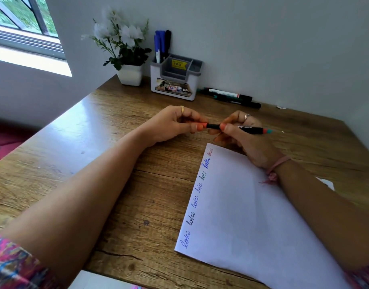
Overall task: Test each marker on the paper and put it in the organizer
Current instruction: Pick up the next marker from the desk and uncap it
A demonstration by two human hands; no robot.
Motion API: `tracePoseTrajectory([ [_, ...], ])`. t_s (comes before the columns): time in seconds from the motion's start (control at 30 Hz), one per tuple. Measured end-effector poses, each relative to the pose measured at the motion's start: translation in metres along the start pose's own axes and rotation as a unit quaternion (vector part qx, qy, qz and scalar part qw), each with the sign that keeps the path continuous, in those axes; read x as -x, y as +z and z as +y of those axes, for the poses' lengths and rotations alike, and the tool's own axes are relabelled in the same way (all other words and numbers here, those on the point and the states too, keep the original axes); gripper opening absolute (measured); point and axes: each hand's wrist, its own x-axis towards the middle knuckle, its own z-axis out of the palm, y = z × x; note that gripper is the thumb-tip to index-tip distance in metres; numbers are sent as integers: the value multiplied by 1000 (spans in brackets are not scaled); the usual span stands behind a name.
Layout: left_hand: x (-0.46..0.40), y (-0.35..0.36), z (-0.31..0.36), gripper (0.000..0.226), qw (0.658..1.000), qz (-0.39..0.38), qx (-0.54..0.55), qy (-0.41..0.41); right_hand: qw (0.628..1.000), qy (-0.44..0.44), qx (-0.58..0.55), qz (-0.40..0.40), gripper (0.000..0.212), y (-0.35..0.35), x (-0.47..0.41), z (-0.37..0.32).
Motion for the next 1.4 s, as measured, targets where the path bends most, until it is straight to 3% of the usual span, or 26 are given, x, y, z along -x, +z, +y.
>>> tracePoseTrajectory([
  [0.13, 0, 5, 3, 19, 1000, -13, 5, 7, 996, -39, 77, -13, 7, -1, 3, -4],
  [0.33, -4, 10, 1, 17, 999, 8, 34, -5, 997, 16, -33, -65, 42, -2, -1, 0],
  [0.63, -3, 6, 2, 19, 999, -13, 26, -15, 993, -4, 101, -63, 20, 2, -10, 8],
  [0.73, -4, 4, 1, 16, 993, 29, 107, -31, 994, 16, 107, -25, 17, 1, -15, 11],
  [0.83, -6, 6, 4, 24, 952, 44, 298, -58, 989, 39, 116, -77, 22, 3, -6, 4],
  [0.93, -5, 6, 7, 33, 916, 68, 388, -74, 987, 51, 128, -83, 20, 3, 2, -3],
  [1.1, -2, -12, 2, 19, 828, 170, 532, -42, 977, 26, 202, -55, 30, 1, 3, -18],
  [1.2, -3, -20, -2, 22, 797, 221, 562, -12, 955, -12, 297, 6, 28, -8, 17, -28],
  [1.3, -4, -24, -1, 34, 775, 268, 572, 18, 922, -11, 387, 6, 24, -11, 40, -26],
  [1.4, -2, -27, 6, 33, 781, 344, 517, 62, 882, -8, 472, 6, 35, -9, 62, -8],
])
